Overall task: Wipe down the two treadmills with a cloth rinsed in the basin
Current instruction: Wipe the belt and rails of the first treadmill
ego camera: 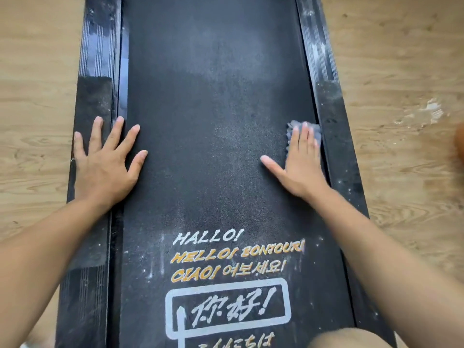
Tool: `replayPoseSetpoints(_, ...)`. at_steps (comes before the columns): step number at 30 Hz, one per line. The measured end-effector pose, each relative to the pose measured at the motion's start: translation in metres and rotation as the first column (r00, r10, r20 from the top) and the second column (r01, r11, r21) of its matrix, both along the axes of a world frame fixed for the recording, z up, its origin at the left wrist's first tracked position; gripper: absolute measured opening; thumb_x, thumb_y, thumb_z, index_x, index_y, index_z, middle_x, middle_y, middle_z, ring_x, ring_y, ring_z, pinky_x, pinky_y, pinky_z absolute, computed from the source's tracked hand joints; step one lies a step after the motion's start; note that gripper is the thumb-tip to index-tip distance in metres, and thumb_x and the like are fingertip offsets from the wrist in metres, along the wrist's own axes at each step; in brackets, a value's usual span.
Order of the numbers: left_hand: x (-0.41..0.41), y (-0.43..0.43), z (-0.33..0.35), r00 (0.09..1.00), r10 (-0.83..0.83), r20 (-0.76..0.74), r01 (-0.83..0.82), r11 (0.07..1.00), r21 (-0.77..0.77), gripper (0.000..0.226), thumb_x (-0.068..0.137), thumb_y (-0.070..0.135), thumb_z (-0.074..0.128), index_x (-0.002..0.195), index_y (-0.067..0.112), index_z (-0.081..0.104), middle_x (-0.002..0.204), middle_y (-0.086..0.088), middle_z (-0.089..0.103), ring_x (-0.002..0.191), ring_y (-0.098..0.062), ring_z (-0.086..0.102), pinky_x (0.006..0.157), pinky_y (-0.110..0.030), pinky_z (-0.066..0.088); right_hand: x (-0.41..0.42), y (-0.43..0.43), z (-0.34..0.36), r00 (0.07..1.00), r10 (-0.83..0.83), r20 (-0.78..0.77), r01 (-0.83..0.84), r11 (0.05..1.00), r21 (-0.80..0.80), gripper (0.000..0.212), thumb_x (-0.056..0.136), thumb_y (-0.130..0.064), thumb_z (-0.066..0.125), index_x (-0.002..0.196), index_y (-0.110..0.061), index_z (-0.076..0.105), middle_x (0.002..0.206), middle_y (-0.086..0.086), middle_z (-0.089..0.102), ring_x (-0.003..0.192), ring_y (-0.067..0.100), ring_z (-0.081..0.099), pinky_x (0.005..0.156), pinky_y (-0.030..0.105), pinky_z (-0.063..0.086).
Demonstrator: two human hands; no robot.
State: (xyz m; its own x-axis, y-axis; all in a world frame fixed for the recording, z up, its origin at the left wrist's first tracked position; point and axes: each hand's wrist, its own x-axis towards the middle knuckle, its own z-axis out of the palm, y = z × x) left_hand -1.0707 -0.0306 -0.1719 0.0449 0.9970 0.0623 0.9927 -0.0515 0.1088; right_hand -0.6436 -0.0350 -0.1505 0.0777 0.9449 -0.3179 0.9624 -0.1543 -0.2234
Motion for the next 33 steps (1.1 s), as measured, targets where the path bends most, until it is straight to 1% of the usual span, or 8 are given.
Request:
replayPoseSetpoints(5,-0.002,0.000,-0.001,1.000,-0.009,0.010,0.009,1.000,0.011,0.067,0.104,0.067,0.023,0.164,0.037,0.031,0.174,0.002,0.024,0.163,-0.033,0.007,0.125,-0.066,0.004,0.014,0.081,0.007,0.999,0.039,0.018,-0.039,0.999,-0.008,0.126,0.084,-0.096,0.027,0.165,-0.007,-0.011,0.173,0.013,-0.020,0.159,0.027,-0.021,0.130,0.050,-0.005)
replayPoseSetpoints(11,-0.003,-0.003,-0.002,1.000,-0.009,0.017,0.009,1.000,0.019,0.067,0.104,0.067,0.023,0.163,0.037,0.032,0.174,0.002,0.024,0.163,-0.033,0.007,0.125,-0.066,0.005,0.027,-0.097,0.015,0.978,0.203,-0.043,-0.205,0.977,-0.055,0.120,0.088,-0.091,0.027,0.165,-0.008,-0.013,0.171,0.008,-0.027,0.158,0.022,-0.025,0.131,0.044,-0.006)
replayPoseSetpoints(14,0.000,-0.002,0.000,1.000,-0.004,0.014,0.004,1.000,0.023,0.067,0.104,0.065,0.025,0.163,0.036,0.033,0.174,0.002,0.025,0.163,-0.033,0.008,0.125,-0.066,0.006,0.034,-0.225,0.010,0.958,0.286,0.015,-0.281,0.949,-0.142,0.117,0.093,-0.087,0.033,0.165,0.000,0.001,0.174,0.016,-0.013,0.161,0.037,-0.003,0.130,0.044,0.000)
replayPoseSetpoints(16,0.000,-0.003,-0.001,1.000,-0.002,-0.003,0.002,1.000,0.020,0.066,0.104,0.064,0.026,0.163,0.036,0.034,0.174,0.001,0.026,0.163,-0.033,0.009,0.125,-0.066,0.006,0.034,-0.252,0.008,0.956,0.289,0.052,-0.273,0.941,-0.198,0.117,0.093,-0.088,0.030,0.164,0.001,0.007,0.174,0.020,-0.004,0.159,0.042,0.009,0.130,0.044,0.001)
replayPoseSetpoints(21,0.002,-0.002,-0.002,1.000,-0.001,-0.010,0.001,0.999,0.032,0.066,0.104,0.063,0.026,0.164,0.035,0.034,0.174,0.002,0.026,0.163,-0.033,0.009,0.126,-0.065,0.006,-0.006,-0.108,0.012,0.984,0.177,0.035,-0.173,0.980,-0.096,0.123,0.083,-0.096,0.018,0.162,-0.011,-0.022,0.168,0.008,-0.035,0.155,0.024,-0.033,0.129,0.045,-0.013)
replayPoseSetpoints(27,-0.002,-0.004,-0.003,1.000,-0.009,-0.011,0.009,0.997,0.079,0.065,0.104,0.061,0.032,0.163,0.035,0.037,0.172,0.002,0.030,0.163,-0.031,0.013,0.128,-0.064,0.010,-0.033,0.130,0.016,0.997,0.072,0.040,-0.070,0.996,-0.050,0.132,0.072,-0.102,0.016,0.165,-0.013,-0.015,0.173,0.011,-0.022,0.158,0.023,-0.024,0.129,0.047,-0.011)
replayPoseSetpoints(30,-0.001,-0.003,-0.004,1.000,-0.012,0.007,0.011,0.995,0.103,0.064,0.104,0.061,0.034,0.162,0.034,0.039,0.171,0.002,0.032,0.163,-0.031,0.014,0.128,-0.064,0.010,-0.033,0.125,0.012,0.995,0.076,0.061,-0.075,0.997,-0.019,0.131,0.074,-0.103,0.013,0.166,-0.013,-0.013,0.173,0.009,-0.021,0.159,0.022,-0.023,0.130,0.046,-0.010)
replayPoseSetpoints(33,-0.002,-0.003,-0.004,1.000,-0.005,0.005,0.004,0.995,0.098,0.065,0.103,0.061,0.035,0.162,0.034,0.039,0.171,0.002,0.032,0.163,-0.030,0.014,0.128,-0.064,0.010,-0.032,0.043,0.012,0.989,0.145,0.006,-0.145,0.989,-0.007,0.122,0.082,-0.098,0.019,0.165,-0.016,-0.017,0.171,0.003,-0.029,0.156,0.017,-0.029,0.129,0.042,-0.013)
